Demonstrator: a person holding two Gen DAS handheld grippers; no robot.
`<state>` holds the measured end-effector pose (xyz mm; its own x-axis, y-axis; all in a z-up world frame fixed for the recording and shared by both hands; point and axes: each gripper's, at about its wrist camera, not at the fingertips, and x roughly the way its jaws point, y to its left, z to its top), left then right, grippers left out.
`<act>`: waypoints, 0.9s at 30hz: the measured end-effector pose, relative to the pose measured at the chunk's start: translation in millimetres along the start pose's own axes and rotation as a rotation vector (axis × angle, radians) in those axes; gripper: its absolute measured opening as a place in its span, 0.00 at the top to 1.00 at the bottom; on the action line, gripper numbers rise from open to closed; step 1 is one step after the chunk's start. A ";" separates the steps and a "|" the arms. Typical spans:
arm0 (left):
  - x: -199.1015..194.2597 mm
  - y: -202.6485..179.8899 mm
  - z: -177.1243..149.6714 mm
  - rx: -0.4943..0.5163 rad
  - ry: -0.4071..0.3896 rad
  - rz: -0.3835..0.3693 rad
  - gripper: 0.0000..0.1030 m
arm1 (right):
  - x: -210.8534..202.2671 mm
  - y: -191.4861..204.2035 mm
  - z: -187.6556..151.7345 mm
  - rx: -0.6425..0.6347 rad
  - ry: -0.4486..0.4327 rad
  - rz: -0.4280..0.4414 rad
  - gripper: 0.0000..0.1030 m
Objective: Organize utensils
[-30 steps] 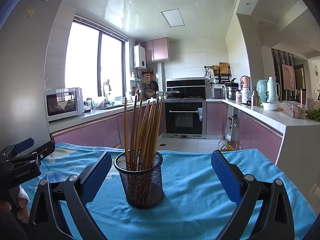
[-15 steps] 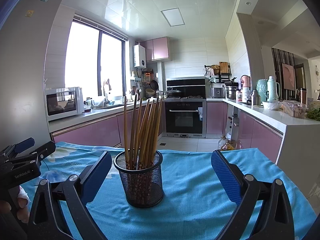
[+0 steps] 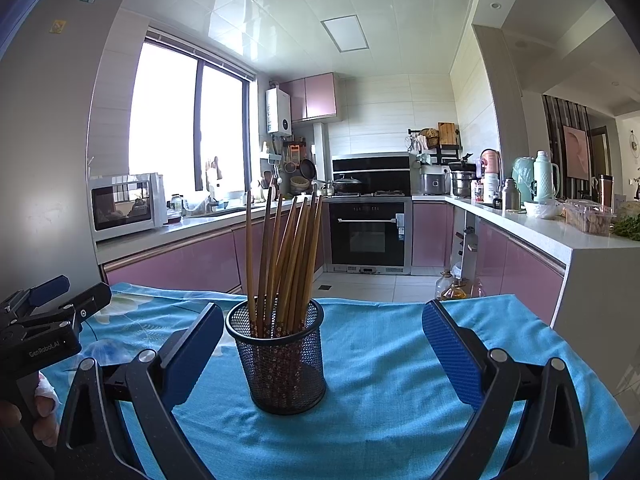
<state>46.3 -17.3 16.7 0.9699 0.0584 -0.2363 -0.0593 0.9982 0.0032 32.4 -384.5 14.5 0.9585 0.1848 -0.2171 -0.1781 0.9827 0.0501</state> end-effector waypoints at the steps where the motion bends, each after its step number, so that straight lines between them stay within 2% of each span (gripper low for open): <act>1: 0.0 0.0 0.1 0.000 0.001 -0.001 0.06 | -0.1 0.1 -0.2 0.000 0.000 0.000 0.07; 23: 1.3 -2.0 -1.4 0.016 -0.007 0.001 0.06 | -0.1 -0.8 -0.5 0.002 0.004 -0.001 0.07; 27: -0.3 -1.9 -1.0 0.017 -0.002 -0.021 0.06 | 2.7 -5.4 -1.4 0.005 0.018 -0.006 0.07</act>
<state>45.9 -19.2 15.8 0.9714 0.0373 -0.2345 -0.0347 0.9993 0.0151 35.6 -389.3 12.2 0.9554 0.1791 -0.2348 -0.1713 0.9838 0.0532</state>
